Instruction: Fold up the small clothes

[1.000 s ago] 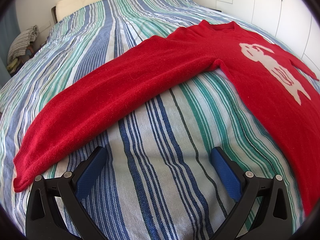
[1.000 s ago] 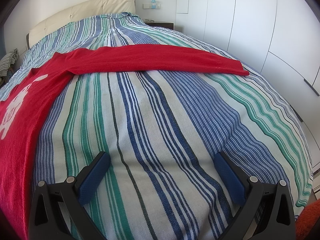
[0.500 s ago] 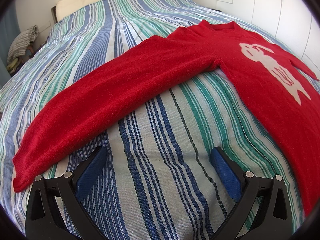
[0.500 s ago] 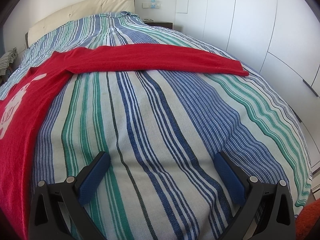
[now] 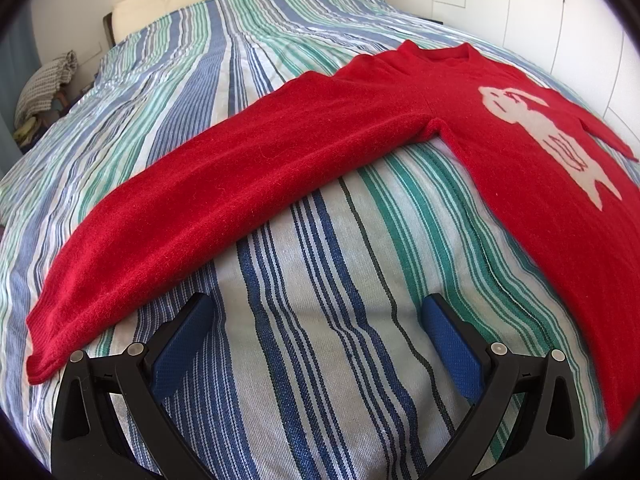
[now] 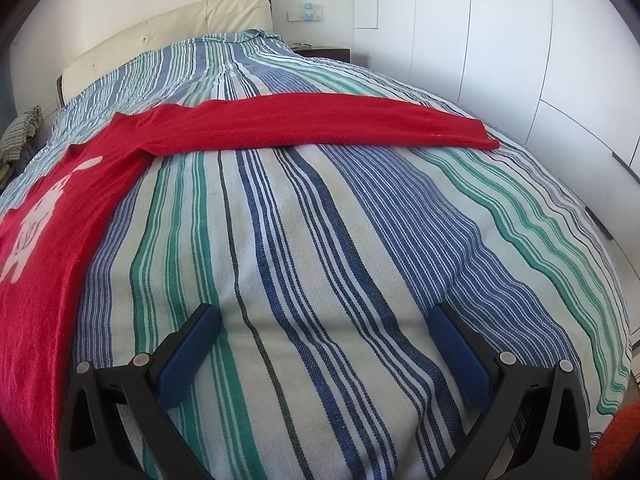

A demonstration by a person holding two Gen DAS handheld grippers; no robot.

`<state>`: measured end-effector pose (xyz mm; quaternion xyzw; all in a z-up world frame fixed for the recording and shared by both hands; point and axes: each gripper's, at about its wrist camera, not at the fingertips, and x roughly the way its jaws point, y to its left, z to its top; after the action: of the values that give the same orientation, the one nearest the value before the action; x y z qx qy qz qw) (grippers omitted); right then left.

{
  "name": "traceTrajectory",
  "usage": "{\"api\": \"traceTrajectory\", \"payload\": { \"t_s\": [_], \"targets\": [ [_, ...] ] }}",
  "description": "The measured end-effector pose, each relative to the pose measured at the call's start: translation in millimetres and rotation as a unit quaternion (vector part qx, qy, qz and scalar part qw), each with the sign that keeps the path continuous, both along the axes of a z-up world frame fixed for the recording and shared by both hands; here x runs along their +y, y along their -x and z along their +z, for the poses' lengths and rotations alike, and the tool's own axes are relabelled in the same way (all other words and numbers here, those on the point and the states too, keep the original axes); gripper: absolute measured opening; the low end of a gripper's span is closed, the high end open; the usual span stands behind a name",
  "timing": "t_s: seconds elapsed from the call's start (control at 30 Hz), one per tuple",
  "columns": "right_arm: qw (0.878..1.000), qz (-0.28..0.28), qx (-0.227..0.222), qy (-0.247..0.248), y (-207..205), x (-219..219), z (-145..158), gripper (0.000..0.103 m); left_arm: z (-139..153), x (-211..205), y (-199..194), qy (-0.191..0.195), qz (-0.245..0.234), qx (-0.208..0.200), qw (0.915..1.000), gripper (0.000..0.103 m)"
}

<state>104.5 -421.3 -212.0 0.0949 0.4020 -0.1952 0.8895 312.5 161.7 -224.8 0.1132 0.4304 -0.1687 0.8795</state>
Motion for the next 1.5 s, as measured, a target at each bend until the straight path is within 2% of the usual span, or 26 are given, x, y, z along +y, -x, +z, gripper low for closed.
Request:
{"api": "traceTrajectory", "payload": {
  "t_s": [0.13, 0.23, 0.27, 0.37, 0.43, 0.5, 0.57, 0.6, 0.63, 0.73, 0.77, 0.8, 0.87, 0.9, 0.97, 1.0, 1.03, 1.07, 1.1, 1.13, 1.2, 1.3, 1.4, 1.5],
  "targets": [
    [1.0, 0.004, -0.003, -0.008, 5, -1, 3, 0.103, 0, 0, 0, 0.0, 0.001, -0.001, 1.0, 0.103],
    [1.0, 0.015, 0.006, -0.022, 7, 0, 15, 0.102, -1, -1, 1, -0.005, 0.001, -0.004, 1.0, 0.103],
    [0.999, 0.025, -0.009, -0.043, 9, -1, 25, 0.102, -1, -1, 1, -0.005, 0.002, -0.005, 1.0, 0.103],
    [0.988, 0.057, -0.093, -0.11, 16, -13, 63, 0.102, -1, -1, 2, -0.002, 0.005, -0.004, 1.0, 0.103],
    [0.977, 0.063, -0.138, -0.147, 16, -38, 83, 0.102, 0, -1, 0, 0.003, 0.009, 0.005, 0.9999, 0.103],
    [0.967, 0.048, -0.165, -0.188, 12, -76, 91, 0.102, 2, -1, -5, 0.009, 0.028, 0.026, 0.9992, 0.103],
    [0.953, 0.003, -0.179, -0.243, 10, -127, 81, 0.102, 8, -4, -3, 0.006, 0.063, 0.039, 0.9972, 0.103],
    [0.944, -0.036, -0.177, -0.275, 11, -154, 70, 0.102, 11, -6, 1, 0.002, 0.08, 0.045, 0.9957, 0.102],
    [0.931, -0.078, -0.171, -0.312, 12, -178, 58, 0.102, 17, -9, 7, 0.001, 0.097, 0.049, 0.9941, 0.102],
    [0.864, -0.146, -0.185, -0.445, 13, -227, 17, 0.101, 42, -17, 38, 0.041, 0.113, 0.043, 0.9918, 0.101],
    [0.853, -0.152, -0.195, -0.459, 9, -236, 11, 0.101, 55, -19, 52, 0.061, 0.115, 0.031, 0.9909, 0.101],
    [0.851, -0.153, -0.202, -0.461, 4, -242, 8, 0.101, 66, -20, 65, 0.077, 0.119, 0.019, 0.9896, 0.102],
    [0.855, -0.156, -0.193, -0.456, -12, -249, 5, 0.097, 86, -21, 90, 0.107, 0.134, -0.006, 0.9851, 0.102],
    [0.859, -0.155, -0.183, -0.452, -22, -250, 5, 0.092, 92, -21, 100, 0.119, 0.146, -0.016, 0.982, 0.102],
    [0.875, -0.141, -0.148, -0.438, -44, -249, 5, 0.082, 97, -17, 116, 0.143, 0.177, -0.029, 0.9734, 0.102],
    [0.883, -0.131, -0.133, -0.429, -53, -247, 5, 0.07, 96, -14, 121, 0.153, 0.19, -0.032, 0.9692, 0.102],
    [0.888, -0.12, -0.12, -0.428, -62, -245, 4, 0.045, 91, -11, 123, 0.16, 0.202, -0.031, 0.9656, 0.102],
    [0.889, -0.109, -0.1, -0.433, -70, -242, 2, 0.024, 85, -7, 123, 0.166, 0.216, -0.024, 0.9619, 0.102],
    [0.893, -0.106, -0.077, -0.431, -76, -240, 2, 0.011, 77, -2, 123, 0.17, 0.235, -0.014, 0.957, 0.102],
    [0.904, -0.103, -0.072, -0.41, -78, -236, 11, 0.011, 70, 5, 123, 0.173, 0.252, -0.006, 0.952, 0.102],
    [0.923, -0.079, -0.092, -0.364, -82, -225, 43, 0.01, 61, 17, 127, 0.18, 0.272, 0.001, 0.9451, 0.102],
    [0.938, 0.0, -0.127, -0.323, -99, -189, 111, 0.01, 54, 30, 137, 0.175, 0.279, -0.019, 0.944, 0.102],
    [0.936, 0.097, -0.154, -0.301, -128, -127, 178, 0.01, 45, 42, 137, 0.187, 0.295, -0.01, 0.9371, 0.102],
    [0.919, 0.195, -0.164, -0.302, -163, -43, 227, 0.011, 47, 50, 137, 0.205, 0.302, -0.019, 0.9308, 0.102]
  ]
}}
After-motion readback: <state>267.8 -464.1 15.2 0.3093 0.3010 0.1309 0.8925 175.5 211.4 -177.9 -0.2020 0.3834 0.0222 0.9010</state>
